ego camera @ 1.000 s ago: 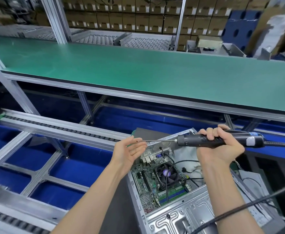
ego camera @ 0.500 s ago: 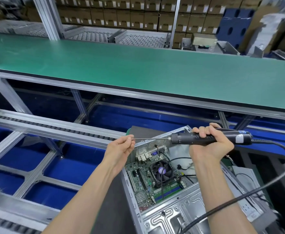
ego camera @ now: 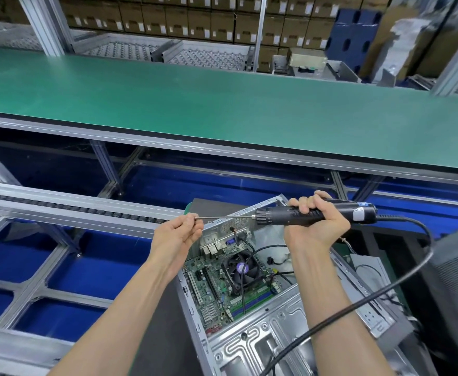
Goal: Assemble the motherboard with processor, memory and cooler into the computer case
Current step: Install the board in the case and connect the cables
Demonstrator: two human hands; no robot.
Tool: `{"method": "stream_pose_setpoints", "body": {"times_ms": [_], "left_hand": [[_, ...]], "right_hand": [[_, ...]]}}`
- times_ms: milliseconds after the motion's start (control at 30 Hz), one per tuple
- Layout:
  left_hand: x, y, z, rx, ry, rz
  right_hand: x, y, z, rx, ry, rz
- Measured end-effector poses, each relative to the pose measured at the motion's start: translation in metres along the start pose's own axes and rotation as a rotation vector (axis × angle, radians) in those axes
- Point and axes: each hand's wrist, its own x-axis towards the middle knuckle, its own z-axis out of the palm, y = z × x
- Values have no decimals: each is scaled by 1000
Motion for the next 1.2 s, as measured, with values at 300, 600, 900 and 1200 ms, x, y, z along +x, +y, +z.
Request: {"method": "stream_pose_setpoints", "body": {"times_ms": [300, 600, 900, 1200], "left_hand": [[3, -2, -1, 27, 72, 54], [4, -12, 4, -30, 114, 109], [-4, -8, -21, 433, 83, 305], [18, -10, -32, 1095, 109, 312]], "right_hand": [[-1, -1, -3, -15, 26, 2], [-2, 3, -5, 8, 50, -11], [-1, -6, 0, -83, 11, -49], [-16, 30, 1, -415, -212, -163]]}}
